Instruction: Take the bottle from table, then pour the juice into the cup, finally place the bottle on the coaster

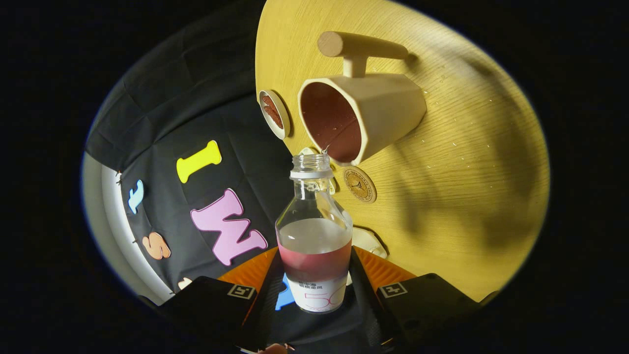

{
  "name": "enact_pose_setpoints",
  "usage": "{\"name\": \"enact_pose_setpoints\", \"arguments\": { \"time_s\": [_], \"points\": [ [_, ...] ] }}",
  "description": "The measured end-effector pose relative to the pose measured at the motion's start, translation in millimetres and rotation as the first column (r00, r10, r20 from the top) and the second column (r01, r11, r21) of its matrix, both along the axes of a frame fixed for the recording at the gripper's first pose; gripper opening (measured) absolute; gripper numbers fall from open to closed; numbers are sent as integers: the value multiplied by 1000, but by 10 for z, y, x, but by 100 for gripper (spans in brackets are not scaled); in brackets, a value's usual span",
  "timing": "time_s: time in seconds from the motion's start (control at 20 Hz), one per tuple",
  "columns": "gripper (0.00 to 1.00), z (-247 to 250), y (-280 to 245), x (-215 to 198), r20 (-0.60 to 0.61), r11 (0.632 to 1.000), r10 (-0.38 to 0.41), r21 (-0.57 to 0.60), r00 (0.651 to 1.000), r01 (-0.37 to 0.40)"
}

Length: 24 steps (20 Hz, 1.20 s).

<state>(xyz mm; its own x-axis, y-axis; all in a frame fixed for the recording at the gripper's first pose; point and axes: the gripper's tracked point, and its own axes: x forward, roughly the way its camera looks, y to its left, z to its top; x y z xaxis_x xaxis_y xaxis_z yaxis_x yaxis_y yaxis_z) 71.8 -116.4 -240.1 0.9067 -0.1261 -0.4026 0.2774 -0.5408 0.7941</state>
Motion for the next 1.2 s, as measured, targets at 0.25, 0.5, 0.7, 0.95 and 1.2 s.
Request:
{"name": "enact_pose_setpoints", "arguments": {
  "time_s": [0.25, 0.5, 0.7, 0.95, 1.2],
  "points": [
    [76, 77, -51, 88, 3, 997, -51, 51, 999, 51],
    [76, 91, -47, 107, 10, 993, -74, 98, 997, 73],
    [76, 103, -126, 39, 5, 982, -139, 130, 990, 138],
    [76, 144, -315, 57, -5, 951, -243, 196, 970, 239],
    [76, 225, -372, 85, -11, 910, -323, 270, 946, 314]
  ]
}}
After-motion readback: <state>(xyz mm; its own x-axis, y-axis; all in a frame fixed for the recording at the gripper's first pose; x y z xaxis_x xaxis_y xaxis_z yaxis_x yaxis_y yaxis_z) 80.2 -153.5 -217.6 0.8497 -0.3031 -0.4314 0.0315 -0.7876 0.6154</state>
